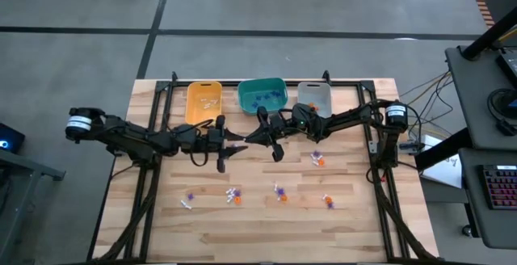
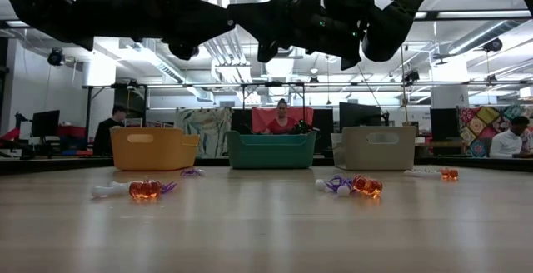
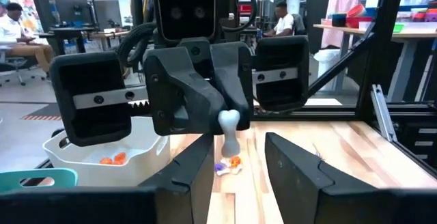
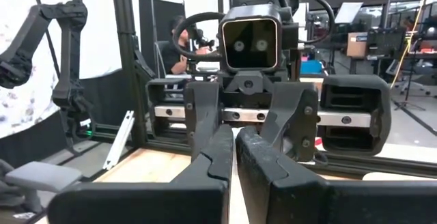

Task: Sort Halloween decoration
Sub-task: Put the white bone toy into the yellow bin

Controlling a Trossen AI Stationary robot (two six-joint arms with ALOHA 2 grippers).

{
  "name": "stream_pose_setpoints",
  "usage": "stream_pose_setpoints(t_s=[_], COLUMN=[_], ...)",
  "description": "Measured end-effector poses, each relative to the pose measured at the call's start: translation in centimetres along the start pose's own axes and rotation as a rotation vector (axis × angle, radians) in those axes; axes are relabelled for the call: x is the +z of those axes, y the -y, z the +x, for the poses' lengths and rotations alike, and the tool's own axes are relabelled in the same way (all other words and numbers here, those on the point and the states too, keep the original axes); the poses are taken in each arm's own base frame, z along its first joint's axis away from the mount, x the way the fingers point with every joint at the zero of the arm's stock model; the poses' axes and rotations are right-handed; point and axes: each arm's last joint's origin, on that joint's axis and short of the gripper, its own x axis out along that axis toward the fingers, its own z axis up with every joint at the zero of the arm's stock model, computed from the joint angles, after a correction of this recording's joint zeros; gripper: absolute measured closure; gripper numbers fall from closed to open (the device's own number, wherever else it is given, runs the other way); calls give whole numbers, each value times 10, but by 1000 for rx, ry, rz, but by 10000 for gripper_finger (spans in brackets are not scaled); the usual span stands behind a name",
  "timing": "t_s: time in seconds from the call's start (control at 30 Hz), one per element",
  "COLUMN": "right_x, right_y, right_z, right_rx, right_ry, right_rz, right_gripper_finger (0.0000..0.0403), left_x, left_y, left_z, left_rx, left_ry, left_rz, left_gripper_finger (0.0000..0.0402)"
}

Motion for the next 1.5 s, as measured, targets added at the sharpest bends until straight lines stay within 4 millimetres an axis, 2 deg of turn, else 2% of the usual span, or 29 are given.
stream_pose_setpoints(t_s=[0.3,0.5,0.73,1.0,1.17,1.37,1.5], right_x=[-1,-1,-2,10,21,30,30], right_y=[0,0,1,10,9,8,7], right_z=[0,0,-1,-13,-19,-22,-21], right_rx=[-1,-1,-9,-91,-238,-322,-318], right_ry=[-5,-6,-34,-156,-244,-300,-305], right_rz=[-5,6,49,125,107,111,113], right_gripper_finger=[394,380,302,238,228,227,227], left_x=[-2,-2,-4,-7,7,22,21], left_y=[0,0,-1,-13,-35,-79,-115], left_z=[1,1,1,-10,-20,-32,-30], left_rx=[2,2,11,262,507,706,727], left_ry=[-7,-8,-33,-252,-554,-948,-1032], left_rz=[7,8,10,51,107,115,33], left_gripper_finger=[391,395,399,400,400,400,400])
